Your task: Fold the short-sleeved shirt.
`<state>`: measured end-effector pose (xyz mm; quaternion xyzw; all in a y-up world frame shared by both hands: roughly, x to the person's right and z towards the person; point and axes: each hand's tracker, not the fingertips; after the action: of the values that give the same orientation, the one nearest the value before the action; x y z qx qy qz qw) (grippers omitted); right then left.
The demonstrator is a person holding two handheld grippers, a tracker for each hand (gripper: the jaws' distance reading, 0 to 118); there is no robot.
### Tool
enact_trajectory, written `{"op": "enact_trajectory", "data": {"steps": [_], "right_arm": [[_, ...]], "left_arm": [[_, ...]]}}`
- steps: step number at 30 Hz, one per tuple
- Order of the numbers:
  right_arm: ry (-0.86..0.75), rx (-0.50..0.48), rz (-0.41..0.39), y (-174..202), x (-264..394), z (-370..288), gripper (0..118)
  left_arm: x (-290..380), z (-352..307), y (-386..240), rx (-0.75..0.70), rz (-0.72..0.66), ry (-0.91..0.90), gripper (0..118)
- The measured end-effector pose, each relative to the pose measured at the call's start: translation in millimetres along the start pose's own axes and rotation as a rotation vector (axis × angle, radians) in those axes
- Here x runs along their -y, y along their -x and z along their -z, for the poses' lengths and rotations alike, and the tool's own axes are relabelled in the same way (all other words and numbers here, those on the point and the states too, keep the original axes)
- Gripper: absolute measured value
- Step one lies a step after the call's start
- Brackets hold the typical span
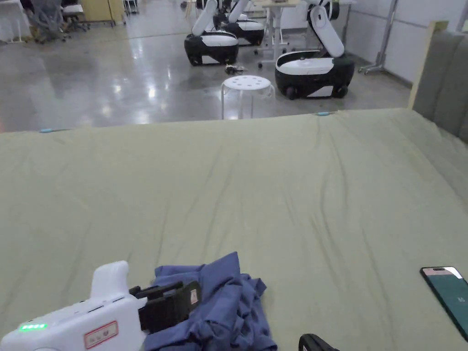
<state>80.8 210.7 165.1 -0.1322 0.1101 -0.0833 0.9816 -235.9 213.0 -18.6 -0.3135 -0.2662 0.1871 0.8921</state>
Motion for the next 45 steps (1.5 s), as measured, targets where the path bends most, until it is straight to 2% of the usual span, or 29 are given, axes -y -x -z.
{"op": "enact_trajectory", "data": {"steps": [1, 2, 3, 5, 7, 11, 14, 18, 22, 25, 26, 27, 30, 32, 35, 37, 39, 42, 43, 45], "right_arm": [[0.007, 0.003, -0.002, -0.5, 2.8, 1.4, 4], [0.021, 0.006, -0.003, -1.5, 4.8, 3.2, 4], [0.042, 0.006, 0.000, -2.5, 6.0, 6.0, 4], [0.054, 0.007, 0.003, -4.3, 6.3, 7.5, 4], [0.062, 0.014, -0.001, -5.9, 4.1, 7.8, 4], [0.077, 0.060, -0.012, -11.5, 1.6, 3.9, 4], [0.096, 0.091, 0.000, -18.2, -0.2, 3.2, 3], [0.102, 0.104, -0.021, -19.3, -7.8, 5.7, 4], [0.147, 0.016, -0.050, -10.4, -12.0, 47.3, 4], [0.174, -0.073, -0.009, -6.4, -10.7, 100.3, 4], [0.179, -0.080, 0.008, -7.5, -8.9, 117.1, 4], [0.209, -0.097, 0.032, -10.8, -5.6, 139.4, 4], [0.398, -0.231, 0.142, -24.7, 8.0, 200.9, 4], [0.419, -0.257, 0.202, -34.7, 23.1, 226.4, 4], [0.578, -0.109, 0.193, -52.0, 44.2, 253.2, 3], [0.531, -0.163, 0.314, -71.5, 47.7, 253.8, 3], [0.532, -0.095, 0.285, -76.8, 40.3, 250.2, 3], [0.541, -0.114, 0.295, -80.6, 40.1, 254.7, 3], [0.542, -0.117, 0.277, -74.8, 39.3, 252.5, 3], [0.537, -0.120, 0.246, -72.7, 38.0, 251.9, 3]], "left_arm": [[0.1, -0.6, 10.4, -0.026, -0.053, -0.029, 65], [1.1, 0.6, 21.8, -0.021, -0.134, -0.028, 42], [2.4, 5.6, 31.4, 0.020, -0.214, -0.031, 9], [7.3, 33.0, 30.6, 0.061, -0.267, -0.029, 8], [14.8, 71.7, 21.4, 0.012, -0.254, 0.040, 8], [38.3, 137.6, -21.8, 0.159, -0.217, 0.175, 8], [63.5, 175.1, -50.7, 0.023, -0.082, 0.265, 8], [66.3, 147.9, -51.5, 0.075, -0.054, 0.228, 8], [49.5, 75.4, -29.1, 0.095, -0.020, 0.135, 8], [44.2, 21.6, 6.5, 0.009, -0.017, 0.060, 8], [42.7, 7.8, 18.7, -0.024, -0.030, 0.045, 9], [39.8, -5.8, 32.8, -0.047, -0.051, 0.030, 21], [32.0, -27.9, 71.7, -0.039, -0.146, -0.005, 83], [28.0, -29.4, 89.3, 0.031, -0.199, -0.030, 86], [24.5, -4.4, 109.5, 0.103, -0.290, 0.004, 86], [24.4, 20.0, 119.2, 0.096, -0.311, 0.034, 86], [25.5, 44.2, 127.0, 0.135, -0.350, 0.081, 86], [31.9, 85.6, 128.5, 0.269, -0.446, 0.170, 86], [35.2, 99.9, 128.5, 0.340, -0.477, 0.195, 85], [41.2, 122.8, 123.0, 0.404, -0.502, 0.165, 78]]}}
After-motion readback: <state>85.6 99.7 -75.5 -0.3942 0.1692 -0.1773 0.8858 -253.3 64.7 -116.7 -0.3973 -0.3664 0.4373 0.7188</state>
